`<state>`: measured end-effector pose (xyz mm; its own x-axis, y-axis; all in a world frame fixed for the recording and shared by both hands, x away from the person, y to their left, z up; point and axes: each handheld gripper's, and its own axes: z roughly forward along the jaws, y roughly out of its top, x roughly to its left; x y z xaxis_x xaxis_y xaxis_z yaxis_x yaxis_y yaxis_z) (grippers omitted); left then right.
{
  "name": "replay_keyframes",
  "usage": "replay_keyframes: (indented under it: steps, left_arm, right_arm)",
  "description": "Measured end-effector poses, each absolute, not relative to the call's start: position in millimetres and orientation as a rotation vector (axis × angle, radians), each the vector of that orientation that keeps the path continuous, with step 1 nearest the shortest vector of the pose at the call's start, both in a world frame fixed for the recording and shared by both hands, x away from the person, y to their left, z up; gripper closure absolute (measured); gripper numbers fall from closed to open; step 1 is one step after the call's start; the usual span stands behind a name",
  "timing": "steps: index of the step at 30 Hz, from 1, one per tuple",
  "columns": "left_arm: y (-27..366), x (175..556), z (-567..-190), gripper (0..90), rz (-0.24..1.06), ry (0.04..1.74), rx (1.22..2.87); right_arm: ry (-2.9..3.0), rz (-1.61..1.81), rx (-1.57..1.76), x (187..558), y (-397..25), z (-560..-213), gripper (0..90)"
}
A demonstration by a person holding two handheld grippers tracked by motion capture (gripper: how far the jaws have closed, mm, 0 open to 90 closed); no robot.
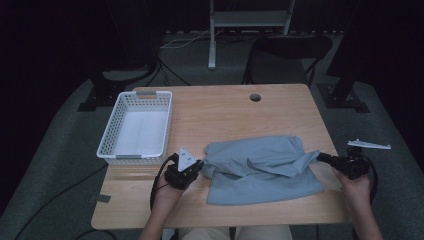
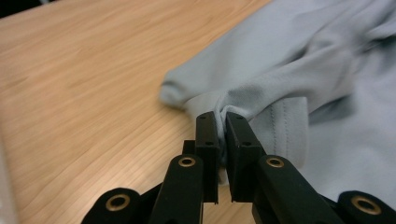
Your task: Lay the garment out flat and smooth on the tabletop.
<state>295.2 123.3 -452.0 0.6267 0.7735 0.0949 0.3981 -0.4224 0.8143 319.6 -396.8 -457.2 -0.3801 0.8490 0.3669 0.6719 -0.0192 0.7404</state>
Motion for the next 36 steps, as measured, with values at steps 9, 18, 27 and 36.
replay_keyframes:
  steps: [9,18,27,36]
  left_arm:
    - [132,303,-477,86.1,0.588,0.957,2.102]
    - [132,315,-484,85.8,0.557,0.992,2.099]
    - [130,314,-472,56.0,0.528,1.004,2.066]
    - [99,299,-435,39.4,0.463,0.792,2.023]
  right_arm:
    - [2.129,1.287,1.660,319,-393,-481,88.0]
    - [2.136,1.258,1.684,330,-391,-480,87.9]
    - [2.120,1.346,1.602,339,-389,-453,61.0]
    - [2.286,1.583,1.307,312,-365,-427,48.6]
